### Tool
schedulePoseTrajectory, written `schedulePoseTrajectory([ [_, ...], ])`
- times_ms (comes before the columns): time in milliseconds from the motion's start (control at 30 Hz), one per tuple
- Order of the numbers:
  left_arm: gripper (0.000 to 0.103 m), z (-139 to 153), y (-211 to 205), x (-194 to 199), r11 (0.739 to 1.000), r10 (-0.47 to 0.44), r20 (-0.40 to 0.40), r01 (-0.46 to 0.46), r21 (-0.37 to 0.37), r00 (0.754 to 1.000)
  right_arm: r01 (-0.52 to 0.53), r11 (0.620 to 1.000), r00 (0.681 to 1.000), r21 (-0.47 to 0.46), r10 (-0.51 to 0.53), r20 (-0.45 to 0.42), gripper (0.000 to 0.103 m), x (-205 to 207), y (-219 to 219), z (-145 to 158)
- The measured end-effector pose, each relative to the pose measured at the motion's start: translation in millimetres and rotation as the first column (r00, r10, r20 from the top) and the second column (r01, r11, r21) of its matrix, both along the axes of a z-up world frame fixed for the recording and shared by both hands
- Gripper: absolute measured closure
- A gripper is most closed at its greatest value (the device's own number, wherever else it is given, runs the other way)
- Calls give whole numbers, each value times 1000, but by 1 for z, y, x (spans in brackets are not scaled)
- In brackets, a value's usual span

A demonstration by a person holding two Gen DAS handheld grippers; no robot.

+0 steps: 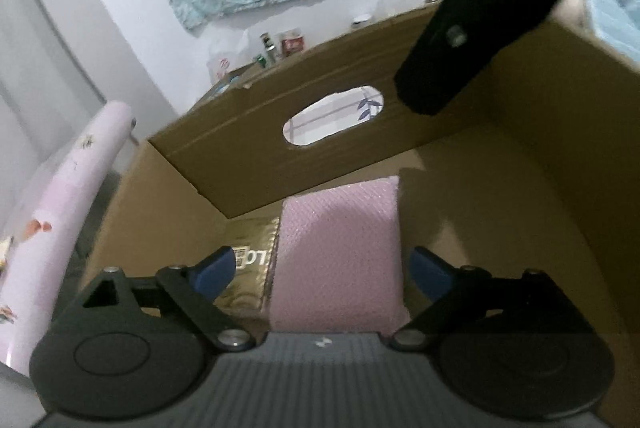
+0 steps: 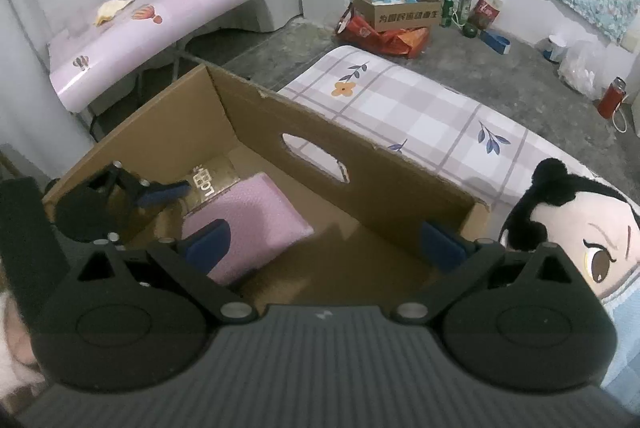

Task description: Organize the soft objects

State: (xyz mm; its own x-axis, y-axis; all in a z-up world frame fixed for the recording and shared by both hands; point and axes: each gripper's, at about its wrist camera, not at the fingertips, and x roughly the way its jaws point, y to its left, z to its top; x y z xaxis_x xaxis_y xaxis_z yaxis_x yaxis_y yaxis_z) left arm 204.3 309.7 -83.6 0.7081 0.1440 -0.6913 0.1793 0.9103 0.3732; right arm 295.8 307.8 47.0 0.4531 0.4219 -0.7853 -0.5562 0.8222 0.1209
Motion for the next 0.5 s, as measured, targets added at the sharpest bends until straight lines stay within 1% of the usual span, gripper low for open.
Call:
schedulePoseTrajectory([
  [33,8,5,3,-2,1000,-9,-5,9,-3,1000,-1,1000,1000,1,1,3,1,-2,0,0],
  [100,8,15,12,-10,999,-10,-18,9,-35,1000,2,1000,1000,8,-2,7,1,-4,-1,1],
  [167,6,23,21,-18,997,-16,-50,12,-78,999,9,1000,1000,19,-9,7,1,-5,-3,2],
  [200,6,25,23,-21,996,-25,-67,19,-88,997,14,1000,1000,26,-14,6,1,-6,-4,2],
  [333,6,25,31,-31,998,-27,-85,22,-58,996,23,999,1000,39,-24,10,1,-10,-7,5],
  [400,8,26,38,-32,997,19,-77,-24,-68,997,25,999,1000,44,-26,13,1,-13,-8,6],
  [467,16,29,46,-30,993,56,-62,-62,-102,997,25,998,1000,50,-26,15,1,-14,-10,8],
  [500,17,32,49,-31,991,60,-62,-67,-120,996,24,998,1000,50,-25,18,1,-14,-10,8],
])
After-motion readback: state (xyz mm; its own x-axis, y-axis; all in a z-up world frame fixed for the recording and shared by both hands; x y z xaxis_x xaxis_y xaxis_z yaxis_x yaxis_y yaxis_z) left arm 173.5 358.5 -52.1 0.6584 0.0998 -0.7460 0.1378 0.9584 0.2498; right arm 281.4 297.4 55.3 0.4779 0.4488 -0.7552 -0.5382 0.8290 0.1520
